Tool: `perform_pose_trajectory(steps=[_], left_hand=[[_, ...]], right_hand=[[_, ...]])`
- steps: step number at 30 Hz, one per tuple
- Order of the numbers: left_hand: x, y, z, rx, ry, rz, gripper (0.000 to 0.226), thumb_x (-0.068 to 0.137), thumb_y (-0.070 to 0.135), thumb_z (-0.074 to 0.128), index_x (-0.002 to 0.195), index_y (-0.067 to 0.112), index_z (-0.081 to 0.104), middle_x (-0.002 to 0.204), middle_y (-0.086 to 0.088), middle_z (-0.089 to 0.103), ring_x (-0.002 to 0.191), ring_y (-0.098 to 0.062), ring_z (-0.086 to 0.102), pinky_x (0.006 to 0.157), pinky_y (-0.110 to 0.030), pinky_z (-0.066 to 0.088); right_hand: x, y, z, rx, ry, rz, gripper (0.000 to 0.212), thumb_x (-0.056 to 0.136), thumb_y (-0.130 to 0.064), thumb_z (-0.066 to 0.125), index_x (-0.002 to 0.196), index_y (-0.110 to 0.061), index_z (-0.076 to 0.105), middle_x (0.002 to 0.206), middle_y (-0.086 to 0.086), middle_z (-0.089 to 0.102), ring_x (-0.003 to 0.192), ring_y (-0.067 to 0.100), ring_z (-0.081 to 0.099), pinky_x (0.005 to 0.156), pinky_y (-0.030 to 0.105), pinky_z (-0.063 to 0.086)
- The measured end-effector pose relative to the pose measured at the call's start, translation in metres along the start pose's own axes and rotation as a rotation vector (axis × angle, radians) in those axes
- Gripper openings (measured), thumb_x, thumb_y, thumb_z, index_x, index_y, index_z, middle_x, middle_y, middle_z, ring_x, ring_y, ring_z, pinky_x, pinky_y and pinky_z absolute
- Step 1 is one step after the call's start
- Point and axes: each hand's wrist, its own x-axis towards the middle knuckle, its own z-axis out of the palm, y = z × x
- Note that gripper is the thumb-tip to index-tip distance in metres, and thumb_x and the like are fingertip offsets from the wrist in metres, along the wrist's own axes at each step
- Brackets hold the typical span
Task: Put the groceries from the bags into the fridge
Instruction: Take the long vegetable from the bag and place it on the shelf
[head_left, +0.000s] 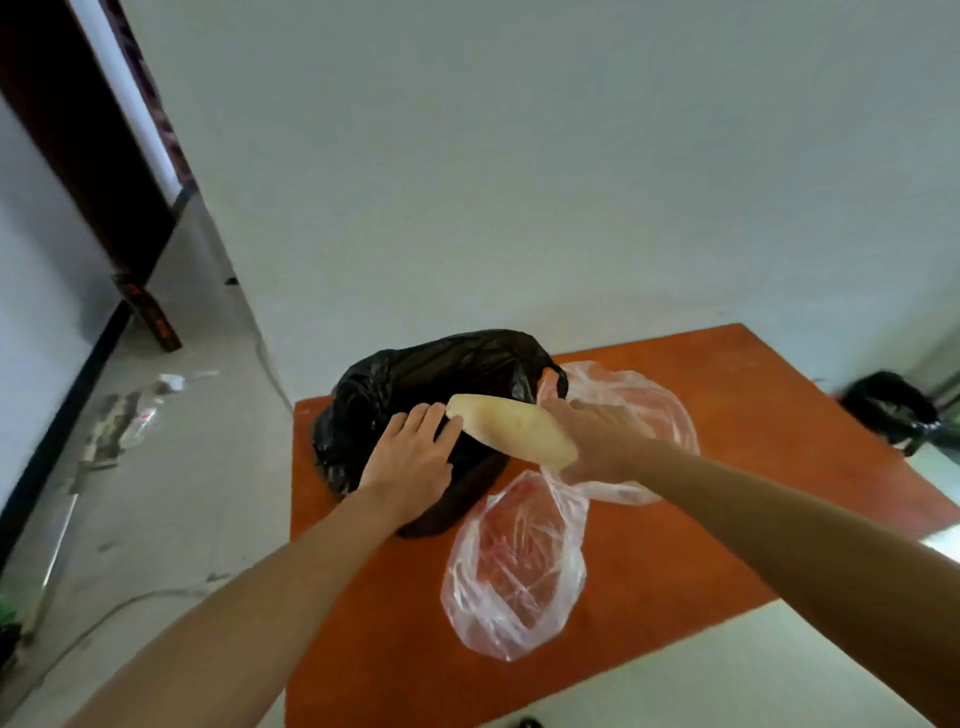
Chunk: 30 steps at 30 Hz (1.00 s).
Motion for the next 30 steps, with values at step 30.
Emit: perform_pose_trajectory(steps=[30], left_hand=[[0.048, 0.755, -0.163, -0.222, 0.198, 1.100, 0.060, 0.086, 0.031, 0.059, 0.139, 0.010, 0.041, 0.125, -0.012, 0.056, 0.105, -0.030, 0.055, 0.085, -0.041, 0.047]], right_hand=[[-0.727, 0.281, 0.118, 0.041, 0.140, 1.108, 0.087, 0.065, -0.050, 0.068, 0.139, -0.029, 0.028, 0.124, -0.002, 0.055, 0.104, 0.021, 0.057, 0.079, 0.037, 0.051]])
